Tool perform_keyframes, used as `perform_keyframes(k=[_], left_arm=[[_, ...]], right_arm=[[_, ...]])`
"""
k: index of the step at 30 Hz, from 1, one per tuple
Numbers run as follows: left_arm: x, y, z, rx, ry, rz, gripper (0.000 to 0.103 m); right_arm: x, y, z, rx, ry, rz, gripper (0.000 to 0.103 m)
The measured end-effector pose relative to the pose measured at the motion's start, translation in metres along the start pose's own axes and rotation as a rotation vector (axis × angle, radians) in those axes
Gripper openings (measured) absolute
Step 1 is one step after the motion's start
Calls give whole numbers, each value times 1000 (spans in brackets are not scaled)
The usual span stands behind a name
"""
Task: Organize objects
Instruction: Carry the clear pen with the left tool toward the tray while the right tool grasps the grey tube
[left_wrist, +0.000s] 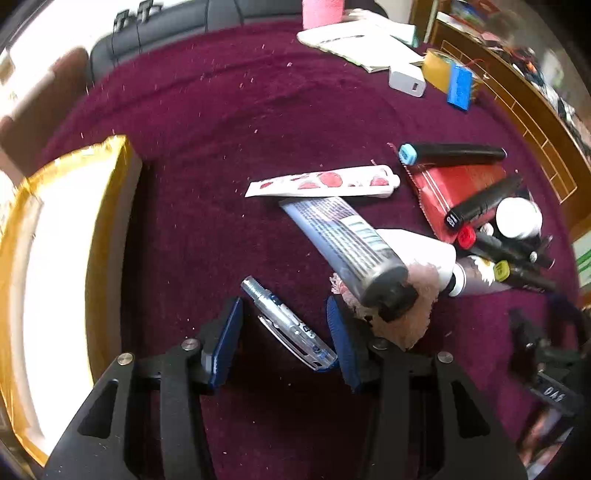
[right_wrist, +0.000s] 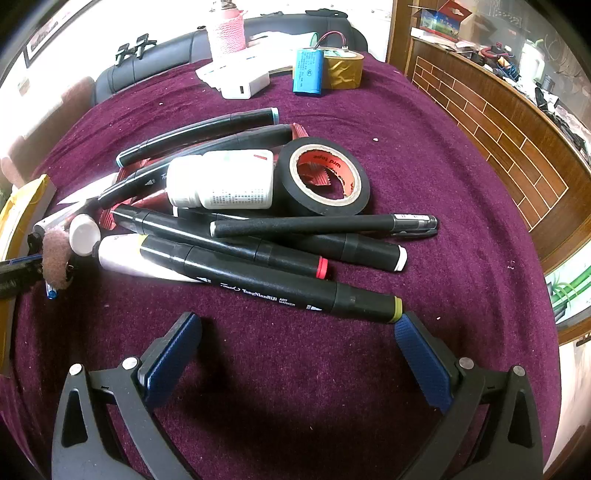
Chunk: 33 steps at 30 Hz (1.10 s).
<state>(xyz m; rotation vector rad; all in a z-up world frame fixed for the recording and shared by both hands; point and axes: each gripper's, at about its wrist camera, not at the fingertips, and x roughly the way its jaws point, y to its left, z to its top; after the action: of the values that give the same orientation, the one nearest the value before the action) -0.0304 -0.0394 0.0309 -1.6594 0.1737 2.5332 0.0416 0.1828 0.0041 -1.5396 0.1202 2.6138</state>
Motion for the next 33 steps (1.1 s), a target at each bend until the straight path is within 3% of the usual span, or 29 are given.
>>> perform_keyframes(k=[1,3,8,11,15,18,24,27,33], left_arm=[[0,-1,0,0,-6,-24,26],[-2,-1,1,8,-10,-48,13],[-21,22,-2,-62,-43,-146,13],[-42,43,-4,-104,-83,-195,13],[-67,64,-14,-158,-119,-268,13],[-79,82,-21,-194,-127,-311,13],[-98,113,-33,-182,-163,-317,13],[-104,132,-38,-166,-179,-318,13],[-109,161,-50,-150,-184,-310,13]], right_arm=[[0,0,0,0,0,0,102],[0,0,0,0,0,1,102],[0,0,1,-16,8,4,102],[-4,-3,7,-43,60,-17,101],[-48,4,22,-85,-46,-9,102],[-71,26,46,-121,-68,75,102],[-61,95,93,-154,104,359,102],[-36,131,105,-119,229,447,102],[0,181,115,-170,315,369,99]])
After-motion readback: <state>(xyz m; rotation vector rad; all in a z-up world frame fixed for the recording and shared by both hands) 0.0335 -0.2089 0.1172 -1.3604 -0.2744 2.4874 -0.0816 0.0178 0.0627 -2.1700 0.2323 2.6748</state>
